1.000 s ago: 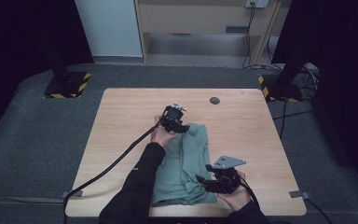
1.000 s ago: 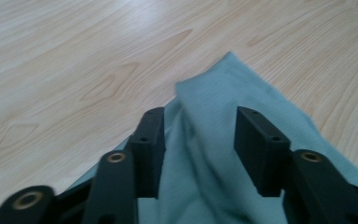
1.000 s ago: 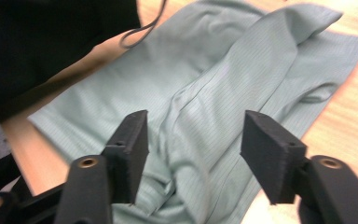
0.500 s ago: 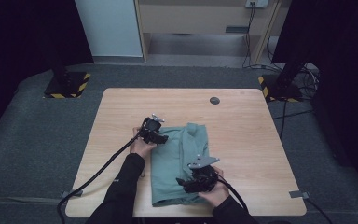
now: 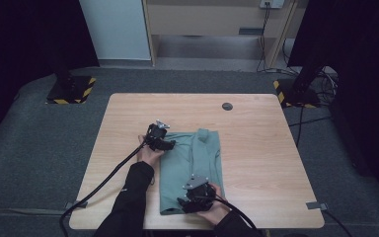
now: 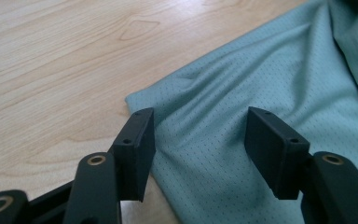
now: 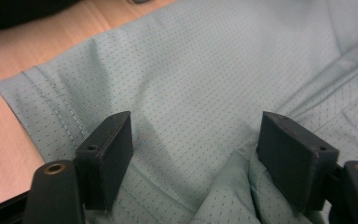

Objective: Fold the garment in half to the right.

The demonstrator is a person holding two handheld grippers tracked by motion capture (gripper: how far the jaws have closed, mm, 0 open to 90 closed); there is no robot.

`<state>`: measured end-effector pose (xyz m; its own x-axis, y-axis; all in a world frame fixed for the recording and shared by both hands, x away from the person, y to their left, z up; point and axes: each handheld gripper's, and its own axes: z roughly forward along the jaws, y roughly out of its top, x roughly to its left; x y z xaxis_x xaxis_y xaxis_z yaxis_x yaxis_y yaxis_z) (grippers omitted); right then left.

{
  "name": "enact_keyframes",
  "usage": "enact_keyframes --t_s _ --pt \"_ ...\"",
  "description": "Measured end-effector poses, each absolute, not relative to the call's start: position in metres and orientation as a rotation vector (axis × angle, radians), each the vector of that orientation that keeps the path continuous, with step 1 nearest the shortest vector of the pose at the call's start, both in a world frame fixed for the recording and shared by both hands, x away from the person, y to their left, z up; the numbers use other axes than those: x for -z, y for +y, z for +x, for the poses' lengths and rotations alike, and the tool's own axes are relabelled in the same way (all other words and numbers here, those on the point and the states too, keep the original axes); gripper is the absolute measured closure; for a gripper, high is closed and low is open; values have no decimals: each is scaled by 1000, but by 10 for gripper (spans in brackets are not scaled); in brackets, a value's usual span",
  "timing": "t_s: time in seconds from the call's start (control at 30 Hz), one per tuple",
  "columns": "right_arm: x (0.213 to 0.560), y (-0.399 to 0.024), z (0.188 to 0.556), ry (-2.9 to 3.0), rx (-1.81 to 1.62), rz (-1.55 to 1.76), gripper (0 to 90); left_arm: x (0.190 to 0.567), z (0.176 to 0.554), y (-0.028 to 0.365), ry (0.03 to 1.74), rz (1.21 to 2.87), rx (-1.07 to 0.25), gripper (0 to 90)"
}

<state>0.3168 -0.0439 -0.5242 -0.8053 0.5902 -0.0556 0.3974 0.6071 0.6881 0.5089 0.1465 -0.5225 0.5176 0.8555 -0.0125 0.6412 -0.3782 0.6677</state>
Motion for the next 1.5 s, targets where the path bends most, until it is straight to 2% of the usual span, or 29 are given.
enact_keyframes --t_s 0.13,0.2,0.33,0.5,0.6,0.7,0.9,1.03,1.13,1.3,1.37,1.5 --pt "525 -38 319 2545 -1006 834 257 519 510 146 1263 2138 -411 414" --pt "524 -41 318 2531 -1022 838 253 518 506 147 1256 2146 -387 367" --pt "521 -50 318 2509 -1055 871 250 522 499 150 1265 2146 -432 299" --pt "526 -42 317 2492 -1004 843 247 523 505 149 1278 2124 -437 277" --pt "525 -42 317 2488 -1018 855 239 518 501 151 1301 2091 -374 292" --pt "515 -54 317 2436 -1098 891 223 508 485 155 1287 2063 -355 274" --pt "495 -84 327 2334 -1136 1003 171 495 427 167 1323 2043 -353 195" --pt "503 -84 332 2355 -1069 1043 150 496 387 168 1363 1999 -324 106" --pt "509 -75 331 2378 -1032 1025 145 503 367 160 1379 2030 -368 81" --pt "517 -65 328 2407 -944 970 137 512 345 151 1383 2039 -413 83" --pt "520 -64 327 2414 -929 968 134 515 342 150 1376 2047 -398 79" --pt "525 -66 327 2421 -911 976 120 522 337 147 1341 2104 -456 58"
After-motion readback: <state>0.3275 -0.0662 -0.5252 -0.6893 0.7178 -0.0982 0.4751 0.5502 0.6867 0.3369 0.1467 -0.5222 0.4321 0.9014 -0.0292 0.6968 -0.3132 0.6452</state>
